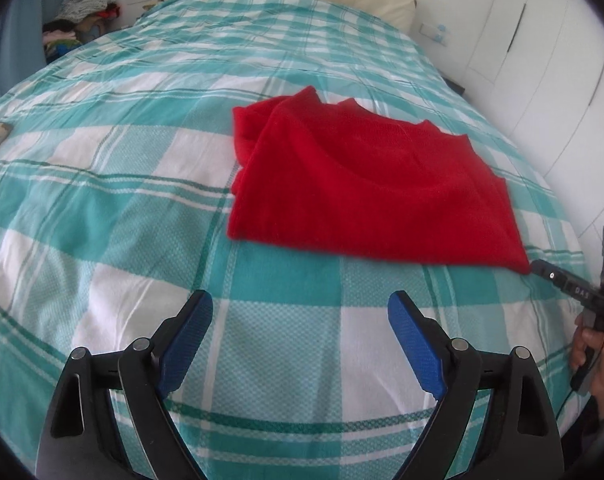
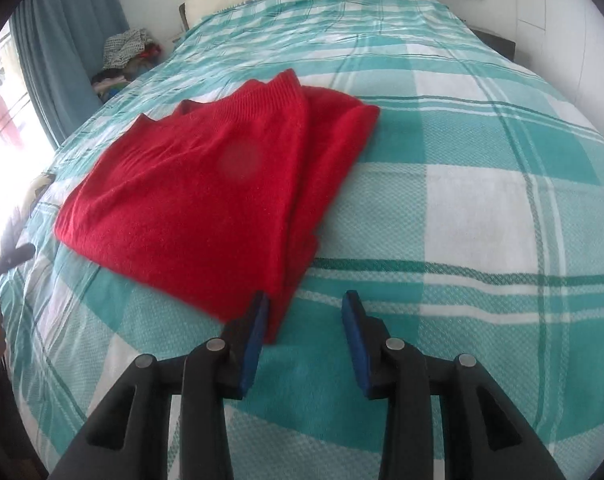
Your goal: Fold small clothes
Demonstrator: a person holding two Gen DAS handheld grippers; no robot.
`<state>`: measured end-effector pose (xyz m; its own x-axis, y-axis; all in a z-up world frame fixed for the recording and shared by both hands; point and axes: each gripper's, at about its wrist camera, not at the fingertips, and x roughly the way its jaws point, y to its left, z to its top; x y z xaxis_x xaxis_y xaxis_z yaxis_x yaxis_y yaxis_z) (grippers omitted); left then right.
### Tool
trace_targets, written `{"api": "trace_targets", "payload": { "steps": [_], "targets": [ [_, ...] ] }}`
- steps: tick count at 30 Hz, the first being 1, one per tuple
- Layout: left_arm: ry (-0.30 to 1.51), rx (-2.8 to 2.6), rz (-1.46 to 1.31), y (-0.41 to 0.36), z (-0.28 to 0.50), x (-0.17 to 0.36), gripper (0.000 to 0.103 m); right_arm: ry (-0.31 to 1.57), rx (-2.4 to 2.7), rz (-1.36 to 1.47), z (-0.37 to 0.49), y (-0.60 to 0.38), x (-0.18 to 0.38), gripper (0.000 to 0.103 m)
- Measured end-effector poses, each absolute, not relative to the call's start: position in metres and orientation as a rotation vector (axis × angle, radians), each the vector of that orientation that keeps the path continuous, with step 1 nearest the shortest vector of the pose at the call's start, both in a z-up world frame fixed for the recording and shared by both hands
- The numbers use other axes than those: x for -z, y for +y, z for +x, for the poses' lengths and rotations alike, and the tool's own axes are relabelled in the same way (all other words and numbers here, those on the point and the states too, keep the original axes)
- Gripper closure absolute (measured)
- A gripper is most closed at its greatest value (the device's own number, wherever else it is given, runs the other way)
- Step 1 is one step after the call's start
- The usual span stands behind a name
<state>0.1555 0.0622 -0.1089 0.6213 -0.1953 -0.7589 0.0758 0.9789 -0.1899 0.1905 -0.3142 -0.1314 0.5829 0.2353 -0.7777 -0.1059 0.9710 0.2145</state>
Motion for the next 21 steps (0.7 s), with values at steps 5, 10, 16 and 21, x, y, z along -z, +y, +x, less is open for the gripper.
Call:
{"api": "trace_targets", "payload": {
  "steps": [5,10,16,21],
  "targets": [
    [0.903,0.105,-0.079,0.042,0.149,0.129,0.010,0.813,-0.205,0.228,0.158,-0.321,0.119,0.057],
    [0.903,0.078,-0.023,0.035,0.151,0.140,0.009,0.773,-0.232,0.218,0.156,-0.308,0.112,0.057],
    [0.906,0.078,-0.019,0.035,0.151,0.146,0.007,0.802,-0.212,0.265,0.163,-0.311,0.126,0.057],
    [0.903,0.074,-0.017,0.034,0.151,0.147,0.006,0.822,-0.216,0.290,0.167,-0.314,0.134,0.057]
  ]
}}
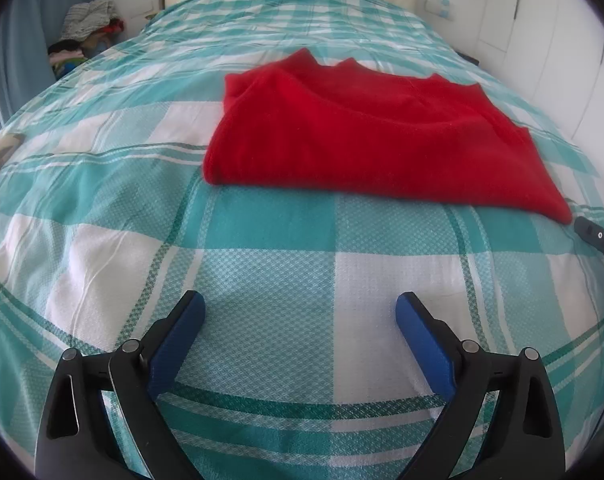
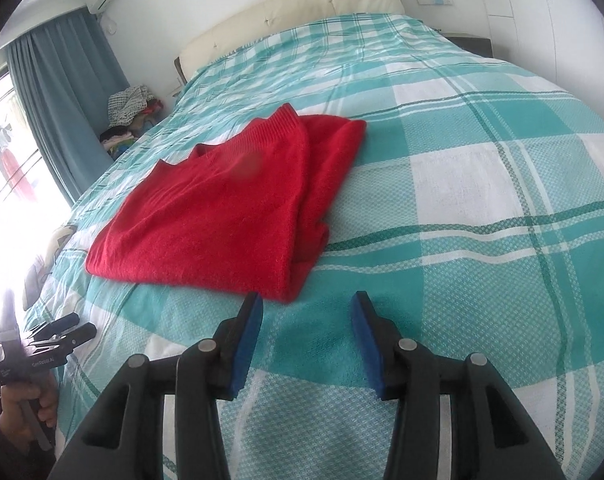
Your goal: Fold small clothes
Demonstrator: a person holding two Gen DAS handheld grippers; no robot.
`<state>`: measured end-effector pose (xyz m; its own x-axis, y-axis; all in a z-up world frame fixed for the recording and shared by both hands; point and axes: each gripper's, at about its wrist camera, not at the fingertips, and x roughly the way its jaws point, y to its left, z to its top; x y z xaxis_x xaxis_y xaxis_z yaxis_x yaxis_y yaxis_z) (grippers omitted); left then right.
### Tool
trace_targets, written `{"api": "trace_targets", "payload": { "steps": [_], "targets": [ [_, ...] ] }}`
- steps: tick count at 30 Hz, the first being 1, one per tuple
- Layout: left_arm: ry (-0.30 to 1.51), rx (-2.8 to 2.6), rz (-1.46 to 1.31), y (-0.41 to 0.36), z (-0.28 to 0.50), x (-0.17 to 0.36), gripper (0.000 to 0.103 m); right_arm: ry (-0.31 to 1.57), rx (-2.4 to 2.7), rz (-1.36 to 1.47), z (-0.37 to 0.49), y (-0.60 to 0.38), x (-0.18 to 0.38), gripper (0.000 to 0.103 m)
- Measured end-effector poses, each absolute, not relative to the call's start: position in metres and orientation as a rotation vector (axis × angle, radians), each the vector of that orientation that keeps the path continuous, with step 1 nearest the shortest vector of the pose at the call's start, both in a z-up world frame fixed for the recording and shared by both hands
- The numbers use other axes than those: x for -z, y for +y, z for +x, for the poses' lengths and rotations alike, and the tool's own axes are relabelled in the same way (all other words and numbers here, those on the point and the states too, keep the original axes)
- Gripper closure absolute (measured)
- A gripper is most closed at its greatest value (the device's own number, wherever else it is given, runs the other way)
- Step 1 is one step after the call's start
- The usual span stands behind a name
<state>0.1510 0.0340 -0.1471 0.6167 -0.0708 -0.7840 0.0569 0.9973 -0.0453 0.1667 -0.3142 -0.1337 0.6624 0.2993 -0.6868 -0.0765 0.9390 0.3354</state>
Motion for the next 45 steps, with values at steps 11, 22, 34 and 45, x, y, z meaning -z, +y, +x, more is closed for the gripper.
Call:
{"api": "trace_targets", "payload": {
  "steps": [11,22,34,45],
  "targets": [
    [0.904,0.066,-0.016,0.034,0.152,0.149,0.004,0.835,-0.224,0.321,0.170,-0.317,0.137,0.056],
    [0.867,0.104,-0.043,0.039,0.142,0.130,0.005,0.961,-0.257,0.515,0.284,-0.341,0.123,0.038],
    [0.827,0.068,-0.086,0.076,0.137,0.100,0.005,1.107,-0.207,0.516,0.337,-0.291,0.134,0.091],
    [0.822,-0.089,-0.167,0.144,0.145,0.096,0.005,1.001,-0.434,0.576,0.374,-0.140,0.052,0.092]
  ]
}}
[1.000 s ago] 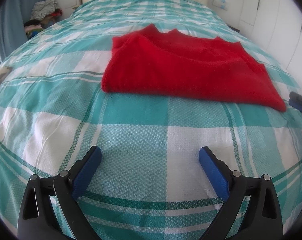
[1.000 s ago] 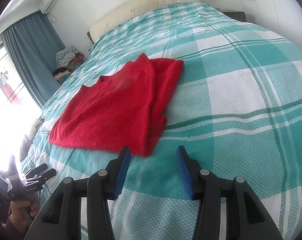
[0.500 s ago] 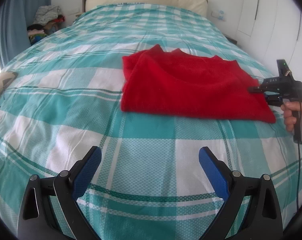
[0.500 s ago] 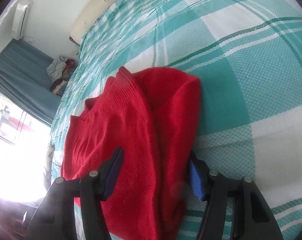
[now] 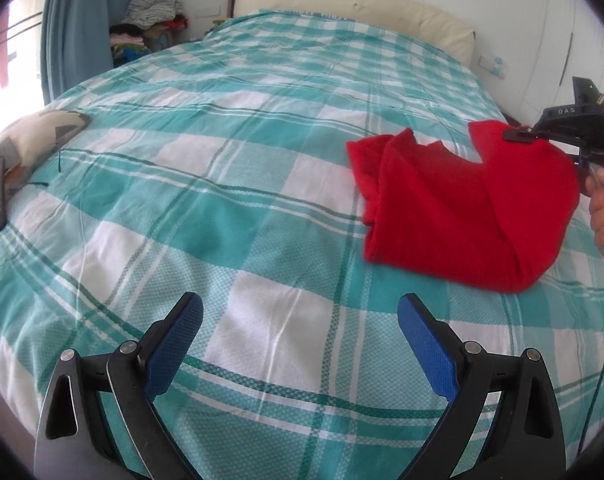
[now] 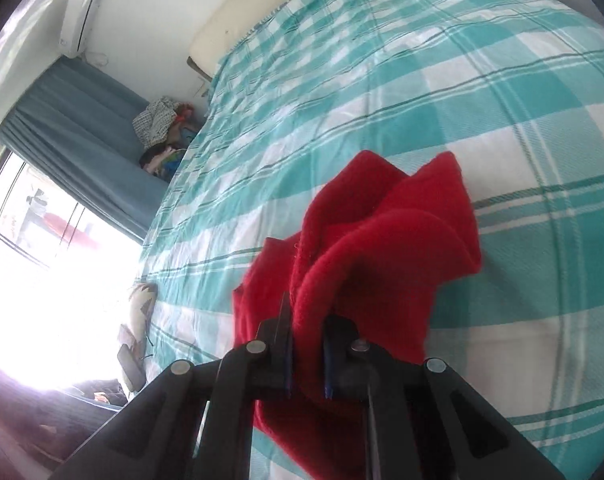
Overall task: Fold small clothes
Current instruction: 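Grasp the sweater edge with the right gripper and fold it over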
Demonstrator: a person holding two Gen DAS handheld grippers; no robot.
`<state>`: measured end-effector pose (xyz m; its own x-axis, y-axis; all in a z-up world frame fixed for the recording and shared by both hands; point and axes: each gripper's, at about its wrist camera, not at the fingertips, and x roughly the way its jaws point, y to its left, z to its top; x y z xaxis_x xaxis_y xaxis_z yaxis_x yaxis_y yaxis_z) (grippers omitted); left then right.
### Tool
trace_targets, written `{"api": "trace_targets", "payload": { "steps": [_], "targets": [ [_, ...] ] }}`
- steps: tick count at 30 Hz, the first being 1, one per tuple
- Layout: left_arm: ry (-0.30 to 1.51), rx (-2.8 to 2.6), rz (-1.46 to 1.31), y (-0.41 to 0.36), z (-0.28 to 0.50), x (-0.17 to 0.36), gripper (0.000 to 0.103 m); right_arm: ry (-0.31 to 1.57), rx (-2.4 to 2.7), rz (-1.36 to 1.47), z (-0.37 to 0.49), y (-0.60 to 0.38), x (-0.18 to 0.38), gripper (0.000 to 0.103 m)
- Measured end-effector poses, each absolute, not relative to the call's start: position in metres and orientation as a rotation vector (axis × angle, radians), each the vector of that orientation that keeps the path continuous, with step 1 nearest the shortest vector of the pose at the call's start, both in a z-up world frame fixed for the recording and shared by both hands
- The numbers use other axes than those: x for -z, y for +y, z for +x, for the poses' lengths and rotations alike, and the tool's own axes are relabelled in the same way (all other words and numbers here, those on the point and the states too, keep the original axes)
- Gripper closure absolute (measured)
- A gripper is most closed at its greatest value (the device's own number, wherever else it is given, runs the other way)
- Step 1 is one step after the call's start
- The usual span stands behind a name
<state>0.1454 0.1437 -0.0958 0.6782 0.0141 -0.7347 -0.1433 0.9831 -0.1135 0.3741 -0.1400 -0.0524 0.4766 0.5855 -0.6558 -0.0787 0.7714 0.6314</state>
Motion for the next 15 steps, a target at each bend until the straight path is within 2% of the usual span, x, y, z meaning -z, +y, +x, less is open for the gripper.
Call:
{"api": "trace_targets", "payload": {
  "steps": [6,10,12,14,15],
  "targets": [
    [0.852,-0.127,-0.244,0.167,0.149,0.104,0.005,1.070,-0.463,0.453,0.386,-0.036,0.080,0.092],
    [0.860,-0.131,-0.249,0.170,0.150,0.105,0.005,1.081,-0.440,0.277,0.383,0.013,0.098,0.092],
    [0.865,-0.127,-0.252,0.171,0.150,0.106,0.005,1.098,-0.469,0.229,0.383,0.028,0.107,0.084],
    [0.867,-0.126,-0.256,0.172,0.150,0.105,0.005,1.145,-0.587,0.296,0.383,0.031,0.113,0.062],
    [0.868,-0.126,-0.261,0.173,0.150,0.105,0.005,1.156,-0.654,0.348,0.381,0.030,0.113,0.058]
  ]
}}
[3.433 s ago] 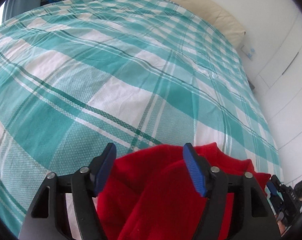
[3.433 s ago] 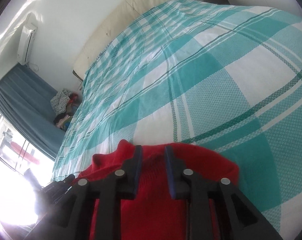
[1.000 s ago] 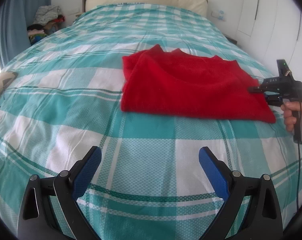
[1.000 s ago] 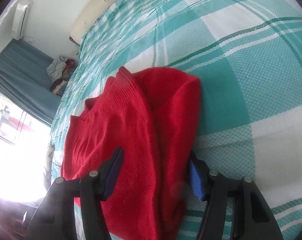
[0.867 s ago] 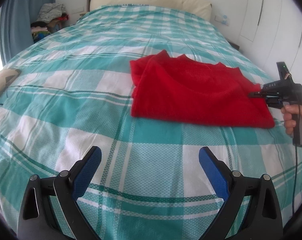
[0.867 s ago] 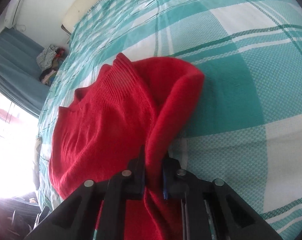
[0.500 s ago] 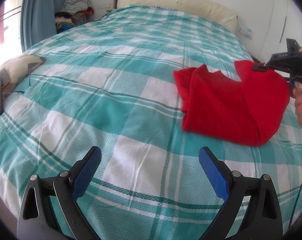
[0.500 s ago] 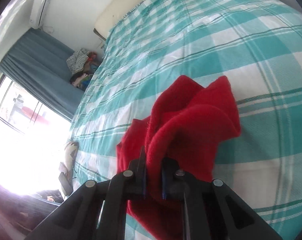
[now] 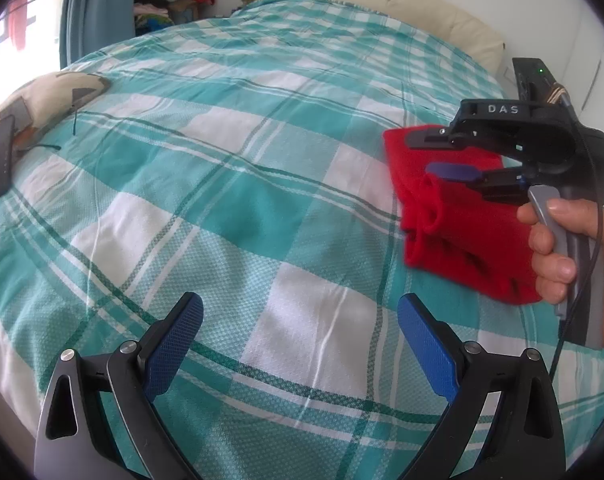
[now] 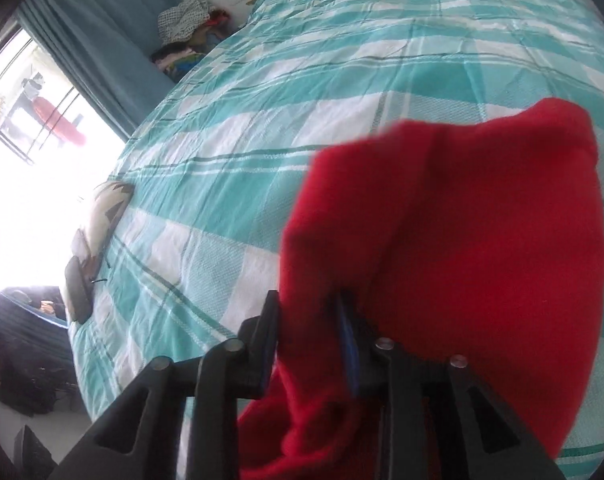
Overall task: Fold small clothes
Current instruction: 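Grasp the sweater edge with the right gripper and fold it over, then press the folded edge down with the right gripper and open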
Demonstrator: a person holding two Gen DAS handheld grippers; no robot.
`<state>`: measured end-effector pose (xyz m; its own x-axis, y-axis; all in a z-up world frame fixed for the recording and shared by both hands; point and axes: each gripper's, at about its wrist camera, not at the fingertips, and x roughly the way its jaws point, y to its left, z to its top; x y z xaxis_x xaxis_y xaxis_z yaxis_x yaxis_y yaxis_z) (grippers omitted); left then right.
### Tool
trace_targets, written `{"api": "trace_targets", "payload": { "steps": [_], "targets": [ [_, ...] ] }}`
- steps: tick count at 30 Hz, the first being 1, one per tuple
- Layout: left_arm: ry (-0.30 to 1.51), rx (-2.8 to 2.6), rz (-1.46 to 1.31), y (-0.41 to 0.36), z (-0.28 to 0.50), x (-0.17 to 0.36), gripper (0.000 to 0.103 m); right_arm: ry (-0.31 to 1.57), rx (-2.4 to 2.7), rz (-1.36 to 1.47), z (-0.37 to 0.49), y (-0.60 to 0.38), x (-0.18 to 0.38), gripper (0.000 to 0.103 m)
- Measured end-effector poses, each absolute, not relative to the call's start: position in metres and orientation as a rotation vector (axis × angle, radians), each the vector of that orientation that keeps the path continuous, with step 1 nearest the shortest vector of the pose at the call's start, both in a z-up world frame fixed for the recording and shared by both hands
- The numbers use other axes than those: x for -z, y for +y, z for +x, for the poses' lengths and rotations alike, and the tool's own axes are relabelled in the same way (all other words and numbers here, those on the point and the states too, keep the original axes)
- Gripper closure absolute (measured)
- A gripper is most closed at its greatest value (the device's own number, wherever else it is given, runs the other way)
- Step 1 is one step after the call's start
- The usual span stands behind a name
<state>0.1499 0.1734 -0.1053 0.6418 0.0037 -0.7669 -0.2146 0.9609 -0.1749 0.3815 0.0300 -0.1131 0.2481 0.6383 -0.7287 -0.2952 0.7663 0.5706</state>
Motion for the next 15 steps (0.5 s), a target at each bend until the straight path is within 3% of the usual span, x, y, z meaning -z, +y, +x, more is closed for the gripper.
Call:
{"api": "trace_targets", "payload": {
  "steps": [5,10,12,14,15],
  "targets": [
    [0.864,-0.122,-0.294,0.180,0.149,0.103,0.005,1.059,-0.775,0.370,0.364,0.020,0.075,0.054],
    [0.861,-0.117,-0.299,0.181,0.149,0.102,0.005,0.981,-0.627,-0.014,0.345,0.027,0.065,0.054],
    [0.866,-0.114,-0.291,0.179,0.150,0.102,0.005,1.037,-0.652,-0.130,0.337,0.043,0.091,0.059],
    [0.866,-0.119,-0.279,0.178,0.149,0.103,0.005,1.067,-0.701,-0.249,0.318,0.059,0.121,0.078],
    [0.865,-0.124,-0.275,0.177,0.149,0.103,0.005,1.065,-0.704,-0.314,0.308,0.067,0.134,0.078]
  ]
}}
